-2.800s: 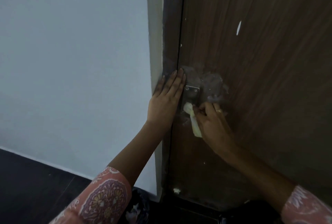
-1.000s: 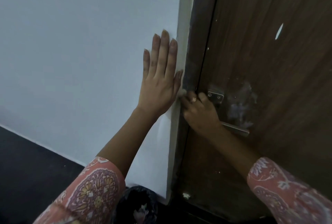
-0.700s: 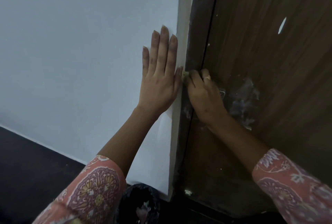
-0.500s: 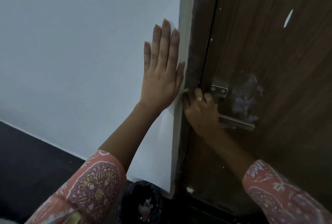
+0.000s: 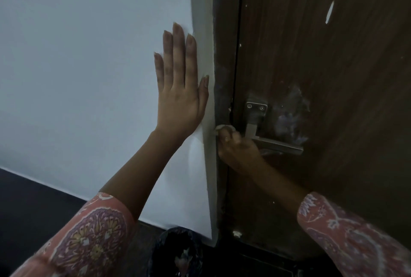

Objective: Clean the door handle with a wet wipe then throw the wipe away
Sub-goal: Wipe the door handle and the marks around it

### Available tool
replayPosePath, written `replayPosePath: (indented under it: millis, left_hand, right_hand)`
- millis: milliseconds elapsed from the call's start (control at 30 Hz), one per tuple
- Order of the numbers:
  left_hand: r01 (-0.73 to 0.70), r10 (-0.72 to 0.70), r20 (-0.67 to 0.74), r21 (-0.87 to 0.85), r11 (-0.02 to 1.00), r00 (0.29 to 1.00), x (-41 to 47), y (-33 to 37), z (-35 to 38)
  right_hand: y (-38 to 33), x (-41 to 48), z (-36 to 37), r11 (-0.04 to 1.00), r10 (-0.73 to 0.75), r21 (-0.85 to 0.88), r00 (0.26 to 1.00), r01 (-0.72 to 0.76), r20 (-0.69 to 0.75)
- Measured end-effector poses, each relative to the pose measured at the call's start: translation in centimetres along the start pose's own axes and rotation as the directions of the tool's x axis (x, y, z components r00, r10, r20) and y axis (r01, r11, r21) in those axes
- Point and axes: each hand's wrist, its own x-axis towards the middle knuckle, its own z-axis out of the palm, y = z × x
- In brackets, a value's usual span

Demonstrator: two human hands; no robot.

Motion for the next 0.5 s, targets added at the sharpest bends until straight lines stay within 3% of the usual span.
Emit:
replayPosePath:
  millis: [133, 233, 367, 500]
  left_hand:
    - [0.016, -0.016, 0.004, -0.015, 1.0, 1.0, 0.2, 0.2, -0.3]
    - [0.023, -0.023, 0.002, -0.006, 1.0, 1.0, 0.1, 0.1, -0.4]
    - [-0.003, 0.003, 0.003, 0.02, 1.0, 1.0, 0.2, 0.0, -0.2]
    - [0.017, -0.017, -0.015, -0.016, 1.0, 1.0, 0.2, 0.1, -0.2]
  right_hand:
    - [-1.1, -2.1, 2.2, 0.967, -0.251, -0.029, 0.967, 0.253, 0.048]
    - [-0.4, -4.1, 3.5, 0.946, -0.267, 0.182, 0.963, 0.267, -0.028]
    - [0.6, -6.4, 3.9, 0.937, 0.032, 0.348, 0.985, 0.03, -0.171]
    - [-1.0, -5.6, 3.7, 0.892, 0.192, 0.438, 0.972, -0.114, -0.138]
